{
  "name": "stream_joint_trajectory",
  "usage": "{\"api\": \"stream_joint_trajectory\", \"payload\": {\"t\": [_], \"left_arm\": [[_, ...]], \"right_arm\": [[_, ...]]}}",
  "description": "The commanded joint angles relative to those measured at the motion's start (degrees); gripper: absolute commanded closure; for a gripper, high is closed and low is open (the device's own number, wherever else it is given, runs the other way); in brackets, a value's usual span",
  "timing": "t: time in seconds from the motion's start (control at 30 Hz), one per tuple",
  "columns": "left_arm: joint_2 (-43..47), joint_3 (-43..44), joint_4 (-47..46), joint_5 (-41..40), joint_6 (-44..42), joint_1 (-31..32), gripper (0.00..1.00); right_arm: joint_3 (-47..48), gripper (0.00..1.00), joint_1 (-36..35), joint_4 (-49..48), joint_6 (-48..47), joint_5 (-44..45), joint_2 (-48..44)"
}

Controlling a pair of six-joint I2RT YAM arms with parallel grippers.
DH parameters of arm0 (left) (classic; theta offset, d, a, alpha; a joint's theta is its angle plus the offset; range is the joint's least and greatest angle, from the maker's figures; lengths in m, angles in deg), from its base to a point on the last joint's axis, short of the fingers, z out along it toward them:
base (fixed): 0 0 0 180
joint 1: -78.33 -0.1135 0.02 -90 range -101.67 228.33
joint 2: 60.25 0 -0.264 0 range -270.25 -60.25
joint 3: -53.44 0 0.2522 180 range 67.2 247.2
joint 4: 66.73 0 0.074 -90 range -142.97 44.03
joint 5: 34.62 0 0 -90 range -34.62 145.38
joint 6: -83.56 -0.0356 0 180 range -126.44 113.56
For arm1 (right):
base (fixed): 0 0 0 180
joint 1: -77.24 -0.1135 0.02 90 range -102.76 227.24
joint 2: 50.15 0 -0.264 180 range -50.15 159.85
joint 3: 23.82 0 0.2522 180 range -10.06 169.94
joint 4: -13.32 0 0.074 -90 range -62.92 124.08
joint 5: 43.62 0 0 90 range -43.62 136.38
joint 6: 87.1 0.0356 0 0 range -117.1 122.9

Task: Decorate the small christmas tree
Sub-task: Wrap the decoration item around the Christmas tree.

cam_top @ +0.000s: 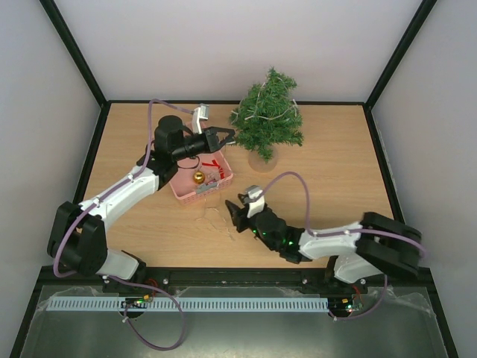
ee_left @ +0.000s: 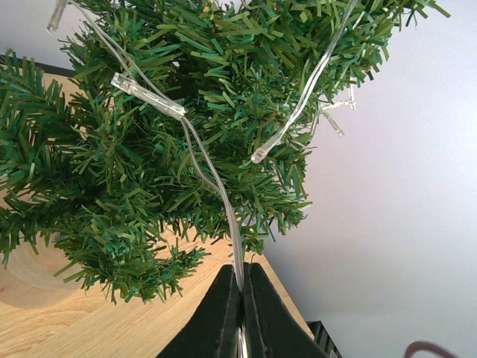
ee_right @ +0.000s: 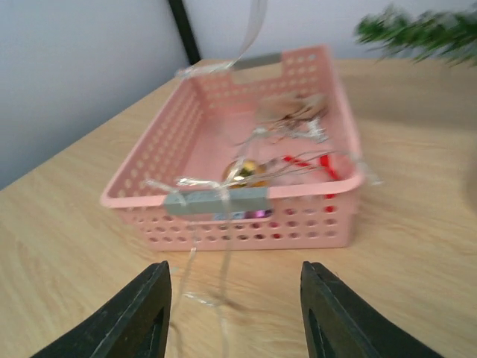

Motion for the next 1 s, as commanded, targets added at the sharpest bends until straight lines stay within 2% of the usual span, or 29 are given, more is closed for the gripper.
{"api": "stream_joint_trajectory", "payload": {"t": [0.0, 0.23, 0.57, 0.63, 0.7, 0.8, 0.97], "left_arm": [[1.75, -0.27, -2.79, -0.09, 0.21, 0.63, 0.98], [1.75, -0.75, -3.39, 0.30, 0.45, 0.83, 0.98], [2.24, -1.53, -3.69, 0.20, 0.43, 0.86, 0.98], [2.39, -1.65, -3.60, 0.09, 0.35, 0.86, 0.98], [2.54, -1.85, -3.67, -0.08, 0.44, 0.86, 0.98], [2.48, -2.10, -3.26, -0.48, -0.04, 0.86, 0.98], [2.24, -1.60, -1.45, -1.59, -1.64, 0.86, 0.98]], "right_arm": [[3.92, 0.52, 0.37, -15.79, 0.77, -7.01, 11.13], [7.31, 0.48, 3.66, -21.00, 1.92, -6.14, 23.79], [11.01, 0.51, 6.06, -21.47, -0.58, -10.83, 30.81], [11.14, 0.59, 6.19, -21.42, -1.28, -11.02, 30.93], [11.06, 0.77, 6.36, -20.92, -2.08, -11.37, 30.71], [9.55, 0.97, 6.44, -19.70, -3.29, -11.89, 28.16], [4.97, 0.98, 6.44, -13.15, -4.50, -15.26, 15.86]]}}
